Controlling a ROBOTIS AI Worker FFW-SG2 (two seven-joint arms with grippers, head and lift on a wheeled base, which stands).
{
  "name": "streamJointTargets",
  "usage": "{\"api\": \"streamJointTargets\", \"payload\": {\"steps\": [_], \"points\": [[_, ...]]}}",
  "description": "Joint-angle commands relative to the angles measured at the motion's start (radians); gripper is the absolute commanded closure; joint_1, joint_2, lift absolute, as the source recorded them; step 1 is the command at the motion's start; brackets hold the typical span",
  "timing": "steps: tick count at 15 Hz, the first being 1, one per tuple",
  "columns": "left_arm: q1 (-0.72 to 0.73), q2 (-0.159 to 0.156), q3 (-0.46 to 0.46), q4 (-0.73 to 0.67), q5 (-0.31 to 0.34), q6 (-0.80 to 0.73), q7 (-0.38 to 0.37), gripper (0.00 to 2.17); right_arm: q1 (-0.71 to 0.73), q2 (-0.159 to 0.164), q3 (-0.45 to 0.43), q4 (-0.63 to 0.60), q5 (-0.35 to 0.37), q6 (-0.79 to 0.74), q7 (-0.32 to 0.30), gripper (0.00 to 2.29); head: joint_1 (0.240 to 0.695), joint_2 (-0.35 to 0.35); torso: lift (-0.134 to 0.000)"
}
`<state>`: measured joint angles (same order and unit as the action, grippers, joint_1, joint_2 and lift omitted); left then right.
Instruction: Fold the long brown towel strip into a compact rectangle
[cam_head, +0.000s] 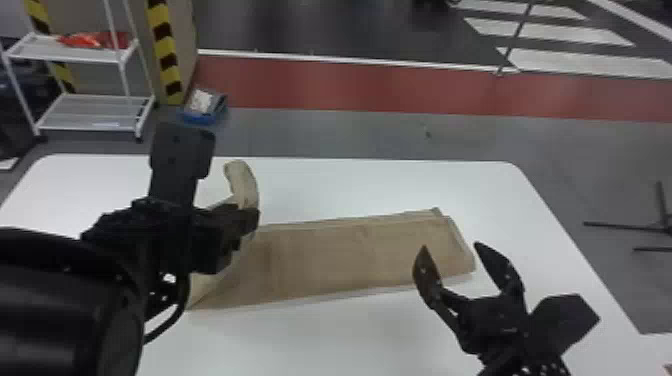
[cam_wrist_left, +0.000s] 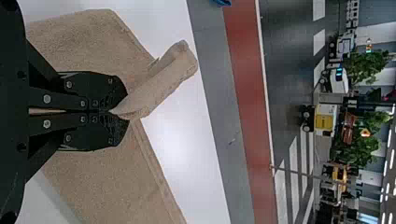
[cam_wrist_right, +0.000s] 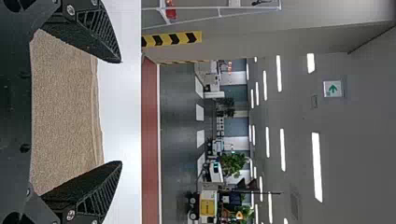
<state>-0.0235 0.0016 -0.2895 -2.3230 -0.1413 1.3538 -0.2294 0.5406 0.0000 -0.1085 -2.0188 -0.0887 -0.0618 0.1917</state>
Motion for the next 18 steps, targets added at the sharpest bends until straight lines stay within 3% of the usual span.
{"api": "streamJointTargets", "payload": {"steps": [1,6,7,8,9,10,11,12,18], "points": [[-0.01,-0.004,-0.076,0.079,-0.004,-0.066,0.048,2.15,-0.008,0.001,0.001,0.012,-0.002,0.0,0.0,0.11,0.695,-0.203,-0.117],[-0.023,-0.004,-0.186,0.197,-0.004,-0.179,0.157,2.13,-0.022,0.001,0.007,0.031,-0.002,0.006,0.0,0.11,0.695,-0.252,-0.117],[-0.023,-0.004,-0.211,0.226,-0.006,-0.219,0.183,1.99,-0.024,0.001,0.007,0.032,-0.002,0.006,0.0,0.11,0.695,-0.259,-0.117],[-0.023,-0.004,-0.226,0.249,-0.007,-0.247,0.196,1.99,-0.025,0.001,0.009,0.034,-0.002,0.006,0.0,0.11,0.695,-0.263,-0.117],[-0.023,-0.004,-0.237,0.274,-0.006,-0.259,0.206,1.81,-0.025,0.001,0.012,0.035,-0.002,0.006,0.0,0.11,0.695,-0.27,-0.117],[-0.023,-0.004,-0.247,0.295,-0.006,-0.296,0.222,1.28,-0.027,0.001,0.013,0.037,-0.002,0.006,0.0,0.11,0.695,-0.277,-0.117],[-0.023,-0.004,-0.257,0.309,-0.006,-0.33,0.225,0.28,-0.03,0.001,0.013,0.04,-0.002,0.006,0.0,0.11,0.695,-0.287,-0.117],[-0.023,-0.004,-0.264,0.317,-0.006,-0.342,0.225,0.0,-0.03,0.001,0.013,0.042,-0.002,0.006,0.0,0.11,0.695,-0.291,-0.117],[0.0,-0.004,-0.26,0.274,-0.007,-0.348,0.229,0.02,-0.037,0.001,0.013,0.048,-0.002,0.012,0.0,0.11,0.695,-0.312,-0.117]]}}
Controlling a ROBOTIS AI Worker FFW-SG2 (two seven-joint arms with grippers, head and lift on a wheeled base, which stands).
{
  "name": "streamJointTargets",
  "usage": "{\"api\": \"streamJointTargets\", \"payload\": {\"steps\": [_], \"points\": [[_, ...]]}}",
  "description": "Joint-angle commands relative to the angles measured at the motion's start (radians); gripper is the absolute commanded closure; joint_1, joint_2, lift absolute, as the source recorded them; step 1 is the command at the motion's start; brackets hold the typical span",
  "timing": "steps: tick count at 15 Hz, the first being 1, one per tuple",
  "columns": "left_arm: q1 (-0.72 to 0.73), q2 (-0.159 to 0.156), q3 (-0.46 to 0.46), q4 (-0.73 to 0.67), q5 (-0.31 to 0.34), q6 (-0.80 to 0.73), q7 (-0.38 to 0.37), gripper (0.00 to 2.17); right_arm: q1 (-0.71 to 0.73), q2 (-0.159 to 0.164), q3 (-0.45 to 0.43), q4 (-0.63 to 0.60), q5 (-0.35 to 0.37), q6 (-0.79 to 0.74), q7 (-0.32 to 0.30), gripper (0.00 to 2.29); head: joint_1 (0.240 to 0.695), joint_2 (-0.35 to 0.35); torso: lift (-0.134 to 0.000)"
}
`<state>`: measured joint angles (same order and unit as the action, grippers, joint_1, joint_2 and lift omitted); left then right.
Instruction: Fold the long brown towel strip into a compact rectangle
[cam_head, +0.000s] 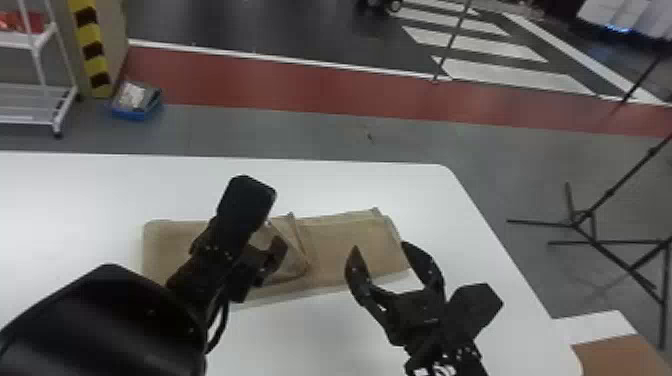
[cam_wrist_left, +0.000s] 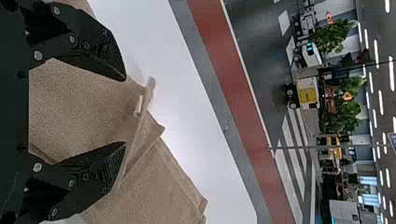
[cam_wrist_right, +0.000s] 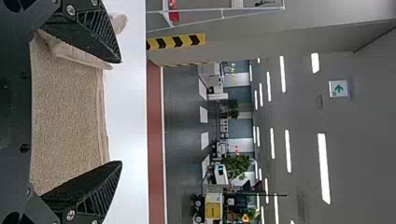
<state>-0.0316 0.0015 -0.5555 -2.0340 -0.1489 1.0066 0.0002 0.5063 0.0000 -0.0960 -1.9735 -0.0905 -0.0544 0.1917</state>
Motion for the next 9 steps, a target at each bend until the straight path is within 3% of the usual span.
{"api": "streamJointTargets", "payload": {"steps": [1,4,5,8,9], "points": [[0.019,-0.004,0.019,-0.029,0.0,-0.004,0.0,0.02,-0.005,0.001,0.001,0.002,0.002,0.008,0.0,0.11,0.695,-0.312,-0.117],[0.124,-0.002,0.144,-0.097,-0.001,-0.139,-0.017,0.02,-0.046,0.001,0.012,0.005,0.02,0.084,0.003,0.11,0.695,-0.291,-0.117],[0.168,0.015,0.2,-0.114,0.002,-0.216,-0.016,0.02,-0.074,0.001,0.018,0.013,0.021,0.134,0.008,0.11,0.695,-0.275,-0.117],[0.303,0.046,0.338,-0.121,0.061,-0.47,-0.017,0.02,-0.173,0.001,0.061,0.074,0.063,0.241,0.015,0.11,0.695,-0.199,-0.117],[0.34,0.049,0.374,-0.11,0.092,-0.559,-0.017,0.02,-0.21,0.001,0.071,0.1,0.063,0.281,0.02,0.11,0.695,-0.136,-0.117]]}}
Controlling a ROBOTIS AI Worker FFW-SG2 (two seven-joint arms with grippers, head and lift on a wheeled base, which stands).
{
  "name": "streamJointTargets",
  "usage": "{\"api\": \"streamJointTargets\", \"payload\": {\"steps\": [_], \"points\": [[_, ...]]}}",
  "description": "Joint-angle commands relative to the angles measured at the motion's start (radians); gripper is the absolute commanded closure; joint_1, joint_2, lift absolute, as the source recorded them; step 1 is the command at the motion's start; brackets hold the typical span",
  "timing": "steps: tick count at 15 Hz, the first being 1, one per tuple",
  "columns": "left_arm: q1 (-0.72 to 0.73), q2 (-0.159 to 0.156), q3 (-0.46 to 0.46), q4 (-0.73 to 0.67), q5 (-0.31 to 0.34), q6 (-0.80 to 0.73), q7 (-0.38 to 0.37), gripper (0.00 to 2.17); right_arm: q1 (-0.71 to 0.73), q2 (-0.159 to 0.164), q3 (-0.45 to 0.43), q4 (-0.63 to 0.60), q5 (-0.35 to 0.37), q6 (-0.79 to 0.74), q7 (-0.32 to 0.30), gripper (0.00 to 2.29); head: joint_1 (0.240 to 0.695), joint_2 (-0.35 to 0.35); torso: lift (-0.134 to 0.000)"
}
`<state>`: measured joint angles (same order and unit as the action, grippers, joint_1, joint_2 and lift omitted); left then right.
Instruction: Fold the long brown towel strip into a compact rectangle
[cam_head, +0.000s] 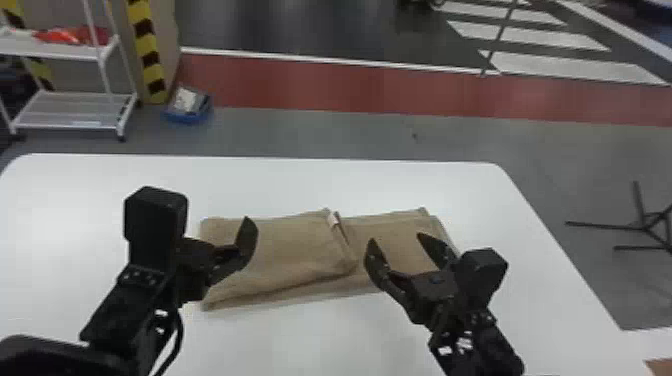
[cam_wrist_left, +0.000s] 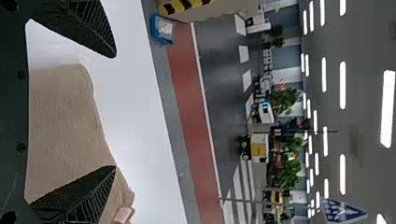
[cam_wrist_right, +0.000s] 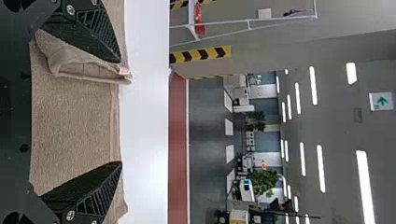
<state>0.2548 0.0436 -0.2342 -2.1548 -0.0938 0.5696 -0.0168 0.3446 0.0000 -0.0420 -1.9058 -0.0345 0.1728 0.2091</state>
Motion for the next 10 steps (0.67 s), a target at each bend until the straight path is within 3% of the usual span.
{"api": "streamJointTargets", "payload": {"steps": [1,3,5,10], "points": [[0.083,0.013,0.078,0.029,0.062,-0.236,0.009,0.02,-0.079,0.001,0.033,0.053,0.011,0.087,0.007,0.11,0.695,-0.113,-0.117],[0.103,0.018,0.099,0.086,0.108,-0.408,0.02,0.02,-0.113,0.001,0.045,0.076,0.03,0.149,0.013,0.11,0.695,-0.069,-0.117],[0.104,0.021,0.104,0.144,0.137,-0.481,0.064,0.02,-0.138,0.001,0.047,0.096,0.03,0.185,0.016,0.11,0.695,-0.037,-0.117],[0.124,0.044,0.121,0.205,0.207,-0.54,0.067,0.02,-0.233,0.001,0.045,0.171,0.034,0.259,0.033,0.11,0.695,0.003,-0.117]]}}
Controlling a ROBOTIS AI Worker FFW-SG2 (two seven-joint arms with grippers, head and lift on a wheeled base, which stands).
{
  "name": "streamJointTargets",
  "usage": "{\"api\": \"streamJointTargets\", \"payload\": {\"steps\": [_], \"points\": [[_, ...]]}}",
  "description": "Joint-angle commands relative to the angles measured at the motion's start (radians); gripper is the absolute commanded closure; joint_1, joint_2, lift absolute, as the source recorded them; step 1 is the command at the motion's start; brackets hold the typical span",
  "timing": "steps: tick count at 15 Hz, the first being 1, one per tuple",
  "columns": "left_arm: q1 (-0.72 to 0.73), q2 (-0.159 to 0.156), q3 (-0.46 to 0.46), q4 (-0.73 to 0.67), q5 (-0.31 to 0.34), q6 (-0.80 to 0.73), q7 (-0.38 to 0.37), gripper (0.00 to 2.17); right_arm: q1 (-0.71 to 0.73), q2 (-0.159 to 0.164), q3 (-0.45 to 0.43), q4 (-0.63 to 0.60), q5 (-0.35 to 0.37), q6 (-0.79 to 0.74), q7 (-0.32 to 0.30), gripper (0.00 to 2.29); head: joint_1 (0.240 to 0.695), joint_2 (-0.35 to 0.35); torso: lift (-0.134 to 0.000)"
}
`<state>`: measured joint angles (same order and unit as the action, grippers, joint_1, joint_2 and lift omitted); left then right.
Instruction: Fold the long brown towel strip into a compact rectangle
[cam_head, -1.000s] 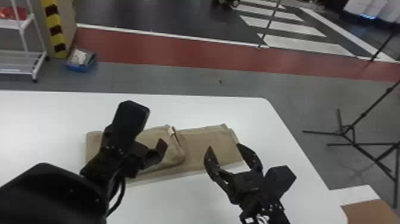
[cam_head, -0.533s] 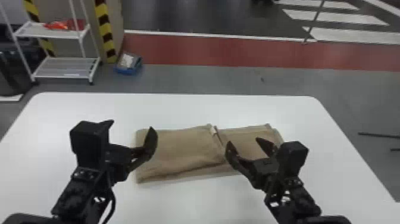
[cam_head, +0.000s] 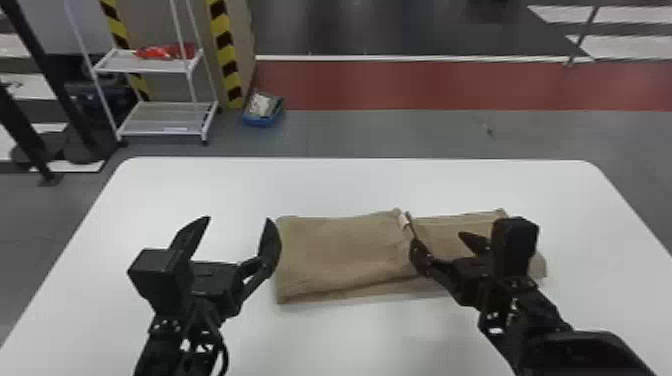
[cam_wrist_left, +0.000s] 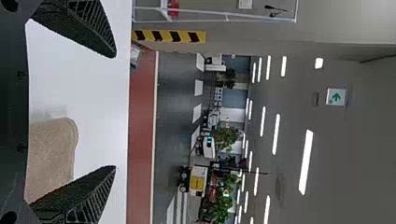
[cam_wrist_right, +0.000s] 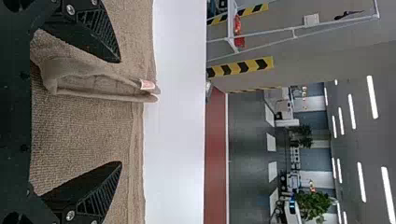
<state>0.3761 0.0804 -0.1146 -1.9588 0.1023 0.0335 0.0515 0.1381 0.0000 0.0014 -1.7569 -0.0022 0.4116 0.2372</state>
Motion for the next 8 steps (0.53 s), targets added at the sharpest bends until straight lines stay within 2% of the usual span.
{"api": "streamJointTargets", "payload": {"steps": [1,6,8], "points": [[0.001,0.007,0.001,0.015,0.016,-0.003,-0.004,0.02,-0.045,0.001,0.006,0.042,0.01,0.039,0.01,0.11,0.695,0.006,-0.117],[0.001,0.009,0.0,0.023,0.022,-0.003,-0.013,0.02,-0.123,0.001,0.049,0.142,0.05,0.057,0.019,0.12,0.695,0.025,-0.117],[0.0,0.009,-0.003,0.029,0.025,-0.007,-0.016,0.02,-0.132,0.001,0.065,0.159,0.057,0.057,0.044,0.2,0.695,0.031,-0.117]]}}
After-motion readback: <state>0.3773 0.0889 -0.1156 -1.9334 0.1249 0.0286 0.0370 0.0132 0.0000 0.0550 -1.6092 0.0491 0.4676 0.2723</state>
